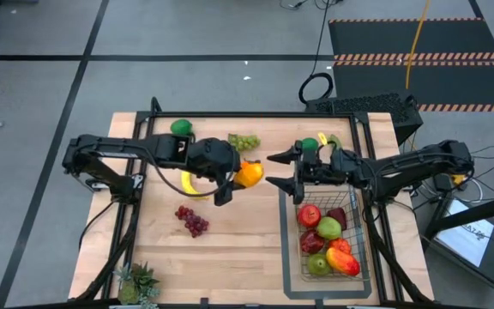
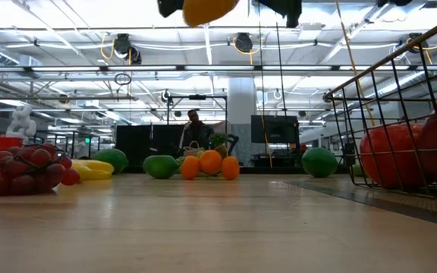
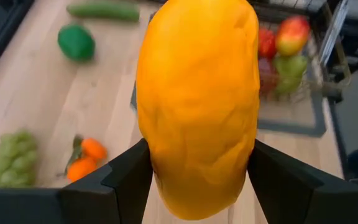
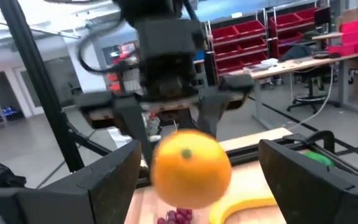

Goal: Build produce basket
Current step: Put the yellow mango into the wire basket

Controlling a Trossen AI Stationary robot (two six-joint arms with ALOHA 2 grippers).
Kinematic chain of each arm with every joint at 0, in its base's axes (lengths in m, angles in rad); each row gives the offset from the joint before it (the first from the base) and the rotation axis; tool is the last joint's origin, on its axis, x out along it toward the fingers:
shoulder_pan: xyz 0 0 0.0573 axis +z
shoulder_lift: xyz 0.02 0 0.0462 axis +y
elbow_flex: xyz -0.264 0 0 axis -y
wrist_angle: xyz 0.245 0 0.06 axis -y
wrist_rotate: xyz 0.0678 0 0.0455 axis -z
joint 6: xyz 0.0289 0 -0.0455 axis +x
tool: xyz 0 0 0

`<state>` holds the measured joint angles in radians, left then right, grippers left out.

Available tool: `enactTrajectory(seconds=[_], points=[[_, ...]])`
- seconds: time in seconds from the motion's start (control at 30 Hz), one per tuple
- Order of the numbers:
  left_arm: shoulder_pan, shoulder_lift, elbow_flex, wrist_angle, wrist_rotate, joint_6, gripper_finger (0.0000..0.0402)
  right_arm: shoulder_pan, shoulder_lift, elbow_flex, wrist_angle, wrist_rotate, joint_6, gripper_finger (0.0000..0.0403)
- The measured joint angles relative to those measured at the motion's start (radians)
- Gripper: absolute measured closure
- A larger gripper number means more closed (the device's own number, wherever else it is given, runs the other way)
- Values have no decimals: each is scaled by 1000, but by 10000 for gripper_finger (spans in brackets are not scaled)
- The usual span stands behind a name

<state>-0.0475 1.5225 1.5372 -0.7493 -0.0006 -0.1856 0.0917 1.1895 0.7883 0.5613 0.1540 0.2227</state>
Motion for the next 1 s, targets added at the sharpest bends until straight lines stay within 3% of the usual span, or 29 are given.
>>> enactTrajectory(seconds=[0.33, 0.77, 1.0], points=[[0, 68, 2, 136, 1, 21, 160, -40, 28, 0, 6, -107, 27, 87], [-1, 89, 2, 214, -6, -18, 160, -40, 54, 0, -15, -106, 88, 89], [-1, 89, 2, 222, -11, -19, 160, -40, 54, 0, -13, -106, 92, 145]])
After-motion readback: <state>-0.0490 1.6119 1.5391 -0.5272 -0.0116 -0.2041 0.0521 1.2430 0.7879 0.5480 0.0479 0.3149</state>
